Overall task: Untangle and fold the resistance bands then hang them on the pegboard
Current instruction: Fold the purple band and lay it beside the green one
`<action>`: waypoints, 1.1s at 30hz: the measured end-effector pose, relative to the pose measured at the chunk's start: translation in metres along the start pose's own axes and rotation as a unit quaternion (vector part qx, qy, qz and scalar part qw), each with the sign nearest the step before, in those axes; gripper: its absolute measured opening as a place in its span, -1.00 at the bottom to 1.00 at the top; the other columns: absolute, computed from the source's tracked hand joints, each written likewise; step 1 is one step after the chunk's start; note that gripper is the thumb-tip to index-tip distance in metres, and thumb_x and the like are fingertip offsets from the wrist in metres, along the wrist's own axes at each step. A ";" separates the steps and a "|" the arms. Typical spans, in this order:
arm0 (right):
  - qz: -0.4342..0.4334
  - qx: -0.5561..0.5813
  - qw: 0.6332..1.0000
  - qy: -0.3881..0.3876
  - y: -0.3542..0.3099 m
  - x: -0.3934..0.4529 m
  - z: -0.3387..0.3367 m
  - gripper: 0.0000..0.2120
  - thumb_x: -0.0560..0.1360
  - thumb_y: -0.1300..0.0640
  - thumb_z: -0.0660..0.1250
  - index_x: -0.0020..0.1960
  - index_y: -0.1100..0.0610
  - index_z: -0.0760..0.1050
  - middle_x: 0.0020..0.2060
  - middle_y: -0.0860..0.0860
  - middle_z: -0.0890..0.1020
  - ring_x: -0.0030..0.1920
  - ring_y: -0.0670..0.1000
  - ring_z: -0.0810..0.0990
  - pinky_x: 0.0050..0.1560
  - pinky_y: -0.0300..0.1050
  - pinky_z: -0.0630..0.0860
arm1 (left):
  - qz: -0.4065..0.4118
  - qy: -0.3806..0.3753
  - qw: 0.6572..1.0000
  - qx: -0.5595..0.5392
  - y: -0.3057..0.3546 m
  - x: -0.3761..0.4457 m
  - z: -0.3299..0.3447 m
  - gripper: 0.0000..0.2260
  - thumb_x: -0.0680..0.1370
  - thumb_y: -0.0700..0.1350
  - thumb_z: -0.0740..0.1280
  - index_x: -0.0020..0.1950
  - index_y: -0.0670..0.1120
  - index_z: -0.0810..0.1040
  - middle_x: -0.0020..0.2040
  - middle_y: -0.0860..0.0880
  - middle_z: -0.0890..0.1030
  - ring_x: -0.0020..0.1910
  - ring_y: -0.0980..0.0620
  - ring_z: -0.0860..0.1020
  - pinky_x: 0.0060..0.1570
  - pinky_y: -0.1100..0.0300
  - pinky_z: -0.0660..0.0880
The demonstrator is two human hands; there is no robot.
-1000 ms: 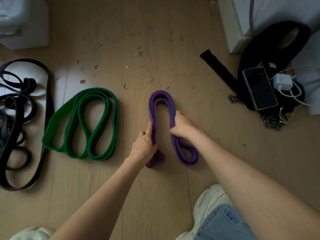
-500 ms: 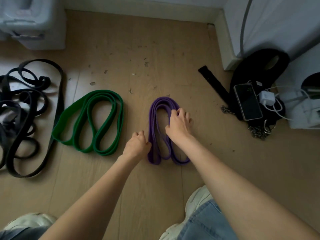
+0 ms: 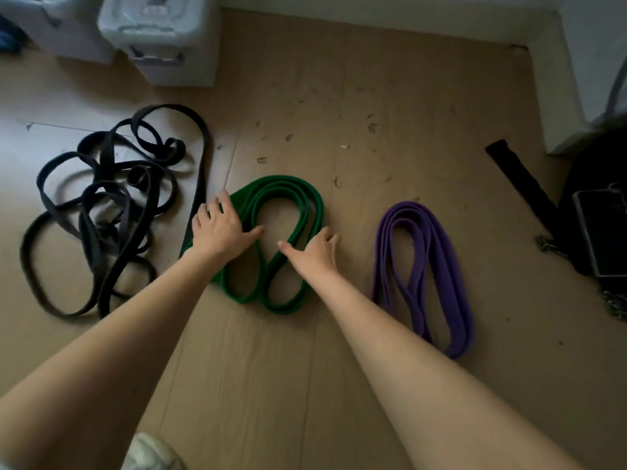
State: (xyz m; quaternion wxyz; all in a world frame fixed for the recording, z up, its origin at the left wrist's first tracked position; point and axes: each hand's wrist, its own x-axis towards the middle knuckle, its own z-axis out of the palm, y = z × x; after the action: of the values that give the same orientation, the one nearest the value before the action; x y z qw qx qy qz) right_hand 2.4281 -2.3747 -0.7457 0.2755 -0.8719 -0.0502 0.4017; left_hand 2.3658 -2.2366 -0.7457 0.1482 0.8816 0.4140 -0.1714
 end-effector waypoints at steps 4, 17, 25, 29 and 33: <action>-0.044 -0.095 0.992 0.064 -0.006 0.009 0.021 -0.14 0.45 -0.07 0.37 0.49 0.21 -0.08 0.43 0.17 0.07 0.31 0.23 0.33 0.19 0.06 0.40 | 0.033 0.002 0.999 0.032 -0.001 0.014 0.006 -0.44 0.50 0.10 0.29 0.34 -0.20 0.22 0.24 -0.27 0.45 0.18 -0.27 0.45 0.10 -0.08 0.41; -0.073 -0.218 0.964 0.133 -0.002 -0.019 -0.020 -0.44 0.53 0.04 0.26 0.41 0.23 0.15 0.34 0.17 0.25 0.30 0.18 0.31 0.15 0.01 0.38 | 0.015 -0.030 0.988 -0.153 0.018 -0.047 0.035 -0.45 0.57 0.13 0.14 0.36 -0.27 0.22 0.29 -0.28 0.39 0.25 -0.26 0.40 0.17 -0.03 0.36; -0.229 -0.187 0.952 -0.074 -0.082 -0.033 0.051 -0.64 0.54 0.14 0.22 0.30 0.21 0.34 0.23 0.17 0.45 0.25 0.16 0.41 0.23 -0.03 0.37 | 0.042 0.142 0.983 -0.105 -0.095 -0.066 0.002 -0.62 0.51 -0.13 0.22 0.32 -0.17 0.33 0.19 -0.19 0.44 0.15 -0.18 0.41 0.10 -0.02 0.36; -0.350 -0.413 0.835 -0.094 -0.094 -0.026 0.118 -0.50 0.54 0.17 0.21 0.44 -0.02 0.19 0.44 0.13 0.14 0.38 0.23 0.18 0.31 0.13 0.25 | -0.122 0.141 0.976 -0.113 -0.150 -0.076 0.006 -0.51 0.46 -0.15 0.30 0.38 -0.11 0.28 0.27 -0.24 0.33 0.19 -0.28 0.32 0.12 -0.13 0.33; -0.458 -0.552 0.696 -0.041 -0.079 -0.035 0.153 -0.56 0.50 0.22 0.21 0.37 0.09 0.26 0.39 0.15 0.21 0.35 0.23 0.18 0.22 0.14 0.27 | -0.129 0.085 0.969 -0.194 -0.184 -0.088 0.020 -0.54 0.46 -0.23 0.28 0.35 -0.09 0.29 0.13 -0.22 0.43 0.03 -0.29 0.48 0.00 -0.06 0.42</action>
State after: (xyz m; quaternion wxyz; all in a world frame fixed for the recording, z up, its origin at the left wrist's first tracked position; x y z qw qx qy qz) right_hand 2.3041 -2.2514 -0.7617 -0.1074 -0.7191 -0.6672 0.1617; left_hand 2.1662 -2.1916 -0.7487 0.2571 0.7866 0.5606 -0.0304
